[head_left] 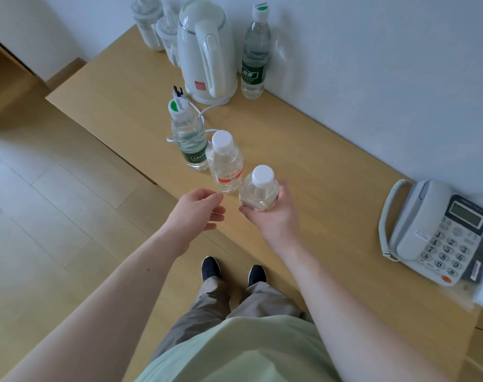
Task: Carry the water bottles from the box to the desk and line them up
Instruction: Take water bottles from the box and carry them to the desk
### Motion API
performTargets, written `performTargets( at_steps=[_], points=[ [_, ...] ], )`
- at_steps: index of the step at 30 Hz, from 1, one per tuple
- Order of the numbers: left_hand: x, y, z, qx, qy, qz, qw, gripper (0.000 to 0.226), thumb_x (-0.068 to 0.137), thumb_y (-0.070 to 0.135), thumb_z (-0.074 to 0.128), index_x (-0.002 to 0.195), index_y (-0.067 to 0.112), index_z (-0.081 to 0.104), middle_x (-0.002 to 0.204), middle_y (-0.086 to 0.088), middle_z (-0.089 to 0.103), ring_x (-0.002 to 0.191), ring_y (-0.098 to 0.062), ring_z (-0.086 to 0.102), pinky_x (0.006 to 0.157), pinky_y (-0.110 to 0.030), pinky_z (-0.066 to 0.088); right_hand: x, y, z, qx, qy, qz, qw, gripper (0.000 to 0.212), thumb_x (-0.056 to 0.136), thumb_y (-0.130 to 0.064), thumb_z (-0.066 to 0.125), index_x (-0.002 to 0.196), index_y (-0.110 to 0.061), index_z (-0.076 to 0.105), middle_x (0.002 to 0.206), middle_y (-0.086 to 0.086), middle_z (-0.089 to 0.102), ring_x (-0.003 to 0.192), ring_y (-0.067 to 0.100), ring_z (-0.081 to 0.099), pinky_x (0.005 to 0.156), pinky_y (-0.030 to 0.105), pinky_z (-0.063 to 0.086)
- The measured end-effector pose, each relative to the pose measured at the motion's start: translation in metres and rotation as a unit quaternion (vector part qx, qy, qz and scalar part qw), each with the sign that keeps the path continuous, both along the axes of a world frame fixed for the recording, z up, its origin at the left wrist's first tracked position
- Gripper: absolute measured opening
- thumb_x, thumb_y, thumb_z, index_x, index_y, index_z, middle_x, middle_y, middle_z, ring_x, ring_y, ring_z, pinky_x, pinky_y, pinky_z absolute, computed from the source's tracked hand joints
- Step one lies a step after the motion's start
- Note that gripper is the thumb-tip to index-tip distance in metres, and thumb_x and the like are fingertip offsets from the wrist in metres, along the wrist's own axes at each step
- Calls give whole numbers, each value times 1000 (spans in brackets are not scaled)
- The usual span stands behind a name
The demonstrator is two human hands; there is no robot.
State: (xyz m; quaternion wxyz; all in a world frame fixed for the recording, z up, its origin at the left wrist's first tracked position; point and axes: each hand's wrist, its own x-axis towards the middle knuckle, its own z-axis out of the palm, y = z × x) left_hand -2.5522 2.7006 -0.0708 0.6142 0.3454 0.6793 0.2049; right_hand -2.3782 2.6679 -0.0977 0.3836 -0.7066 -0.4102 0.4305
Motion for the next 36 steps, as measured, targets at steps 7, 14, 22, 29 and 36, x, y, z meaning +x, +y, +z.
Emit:
performTargets(
  at_steps=[7,14,22,29,36],
  points=[
    [1,5,-3,-6,-4,-11,1000,17,98,36,63,106,23,70,80,6,77,77,-9,76,80,-34,61,-4,8,-4,-8,-6,-23,1000,65,66,-23,92,101,-53,46,111,-12,66,101,2,64,74,12,45],
    [3,6,-3,-11,-4,-17,1000,17,98,36,63,107,22,69,87,2,77,79,-10,76,83,-36,62,-4,6,-4,-11,3,-8,1000,66,65,-25,90,109,-51,47,108,-16,68,99,-1,64,75,13,47],
    [7,4,-3,-12,-3,-23,1000,16,98,35,63,107,23,69,86,3,78,79,-9,76,81,-34,62,1,-1,-11,-14,16,0,1000,61,64,-31,88,112,-50,56,108,-18,70,101,-1,64,84,28,52],
    [9,3,-5,-15,7,-34,999,17,98,38,63,107,24,68,87,3,78,80,-10,76,81,-35,62,6,-7,-15,-58,-22,30,998,84,65,-33,93,137,-32,49,130,-12,58,126,14,52,103,36,46],
    [17,-5,-6,-40,39,-66,996,16,99,37,61,106,24,66,94,0,76,86,-14,75,84,-37,62,17,-19,-19,-183,-78,49,979,78,76,-54,71,142,-20,48,137,0,51,126,22,52,93,34,41]
  ],
)
